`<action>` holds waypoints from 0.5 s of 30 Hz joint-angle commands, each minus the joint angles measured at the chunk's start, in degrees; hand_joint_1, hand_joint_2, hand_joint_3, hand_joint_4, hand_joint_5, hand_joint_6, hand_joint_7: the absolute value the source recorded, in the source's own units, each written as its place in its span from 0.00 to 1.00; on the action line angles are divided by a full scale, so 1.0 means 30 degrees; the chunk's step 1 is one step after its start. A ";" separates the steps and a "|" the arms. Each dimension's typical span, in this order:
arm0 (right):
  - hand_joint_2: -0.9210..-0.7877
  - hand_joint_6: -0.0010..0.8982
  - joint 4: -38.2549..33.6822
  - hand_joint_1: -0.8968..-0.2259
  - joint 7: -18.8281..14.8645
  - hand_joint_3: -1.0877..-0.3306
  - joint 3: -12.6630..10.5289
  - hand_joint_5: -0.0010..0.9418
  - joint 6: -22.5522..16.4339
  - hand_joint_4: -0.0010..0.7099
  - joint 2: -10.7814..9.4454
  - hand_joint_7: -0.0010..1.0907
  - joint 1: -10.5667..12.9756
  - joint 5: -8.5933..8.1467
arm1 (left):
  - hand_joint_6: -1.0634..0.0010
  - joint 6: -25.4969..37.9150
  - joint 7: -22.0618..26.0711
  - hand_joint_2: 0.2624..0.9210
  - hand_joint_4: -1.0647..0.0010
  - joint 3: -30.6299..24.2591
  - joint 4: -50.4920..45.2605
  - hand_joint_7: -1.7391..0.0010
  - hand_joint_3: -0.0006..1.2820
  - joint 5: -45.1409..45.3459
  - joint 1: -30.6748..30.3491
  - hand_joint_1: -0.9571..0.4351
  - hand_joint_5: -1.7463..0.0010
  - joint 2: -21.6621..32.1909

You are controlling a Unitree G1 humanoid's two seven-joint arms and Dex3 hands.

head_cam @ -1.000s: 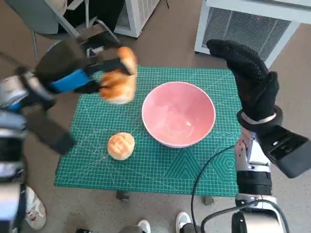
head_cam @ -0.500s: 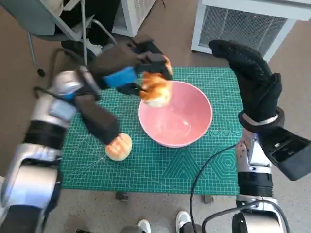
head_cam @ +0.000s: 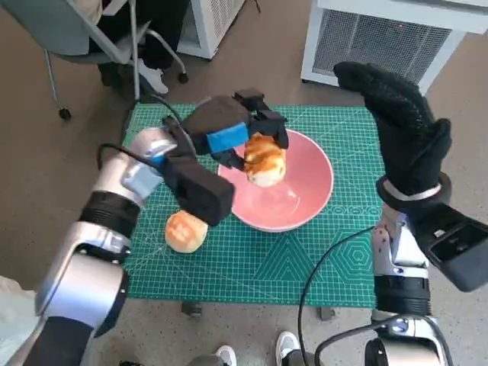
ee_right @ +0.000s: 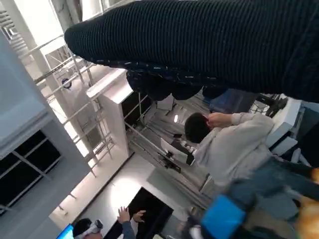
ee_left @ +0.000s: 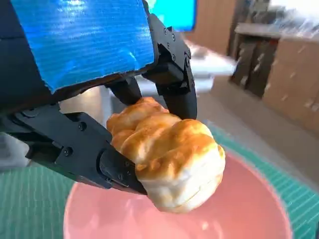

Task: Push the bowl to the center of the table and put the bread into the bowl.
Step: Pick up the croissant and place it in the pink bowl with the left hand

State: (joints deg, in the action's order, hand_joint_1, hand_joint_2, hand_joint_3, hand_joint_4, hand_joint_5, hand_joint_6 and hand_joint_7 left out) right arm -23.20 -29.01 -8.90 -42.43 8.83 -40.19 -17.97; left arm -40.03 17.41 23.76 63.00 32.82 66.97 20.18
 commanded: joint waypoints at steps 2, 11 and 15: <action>0.00 0.00 0.0288 0.52 0.0260 0.32 0.0056 0.02 0.0417 0.25 0.0066 0.51 0.0580 0.0069 | 0.73 0.2032 0.2562 0.90 0.85 0.0080 -0.0763 0.90 0.02 -0.0441 0.0237 0.61 0.97 -0.0025; 0.00 0.00 0.0113 0.54 0.0329 0.32 0.0116 0.02 0.0271 0.26 0.0138 0.51 0.0557 0.0298 | 0.76 0.1934 0.3128 0.85 0.93 -0.0601 -0.3792 0.98 0.00 -0.1232 -0.1378 0.51 1.00 0.1003; 0.00 0.00 0.0051 0.53 0.0286 0.32 0.0138 0.03 0.0296 0.26 0.0162 0.52 0.0550 0.0280 | 0.76 0.1562 0.3646 0.84 0.92 -0.1127 -0.5399 0.98 0.00 -0.2100 -0.2242 0.50 1.00 0.1785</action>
State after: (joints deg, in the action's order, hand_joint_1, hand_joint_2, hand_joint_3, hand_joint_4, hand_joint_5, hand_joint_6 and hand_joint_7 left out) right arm -22.51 -28.36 -8.69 -42.04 8.87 -39.56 -17.72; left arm -34.47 27.03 21.71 50.19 28.50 62.57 23.07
